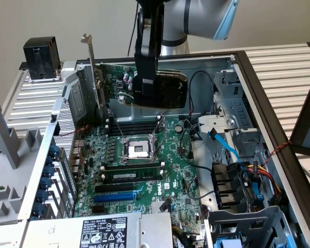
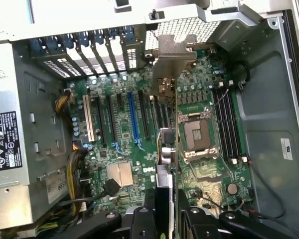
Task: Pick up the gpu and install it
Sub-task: 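Insert the gpu into the slot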
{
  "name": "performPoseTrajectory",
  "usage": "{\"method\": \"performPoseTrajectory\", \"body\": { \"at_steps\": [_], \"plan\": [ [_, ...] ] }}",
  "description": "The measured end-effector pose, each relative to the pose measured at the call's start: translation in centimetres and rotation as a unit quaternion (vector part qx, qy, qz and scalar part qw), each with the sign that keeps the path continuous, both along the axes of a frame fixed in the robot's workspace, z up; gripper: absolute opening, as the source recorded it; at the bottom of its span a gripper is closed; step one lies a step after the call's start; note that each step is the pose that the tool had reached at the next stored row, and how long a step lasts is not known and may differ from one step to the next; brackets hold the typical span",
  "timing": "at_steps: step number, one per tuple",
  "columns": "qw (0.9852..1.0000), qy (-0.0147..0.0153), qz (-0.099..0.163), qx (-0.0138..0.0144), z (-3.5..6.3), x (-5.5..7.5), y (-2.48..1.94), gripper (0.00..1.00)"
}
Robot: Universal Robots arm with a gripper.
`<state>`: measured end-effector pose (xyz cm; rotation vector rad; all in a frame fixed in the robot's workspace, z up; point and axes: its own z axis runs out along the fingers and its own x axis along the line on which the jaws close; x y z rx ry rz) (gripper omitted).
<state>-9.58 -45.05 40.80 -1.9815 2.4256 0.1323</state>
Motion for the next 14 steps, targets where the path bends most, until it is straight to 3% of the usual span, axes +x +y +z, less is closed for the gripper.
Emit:
{"method": "performPoseTrajectory", "body": {
  "at_steps": [9,11,12,14],
  "plan": [
    [0.9987,-0.0013,0.051,-0.001,-1.28,-0.3,0.24,0.27],
    [0.9983,-0.0019,0.059,-0.0038,-1.43,-0.3,0.24,0.27],
    [0.998,-0.0024,0.062,-0.0071,-1.5,-0.4,0.25,0.27],
    [0.9979,-0.0053,0.064,-0.0105,-1.62,-0.6,0.26,0.27]
  ]
}}
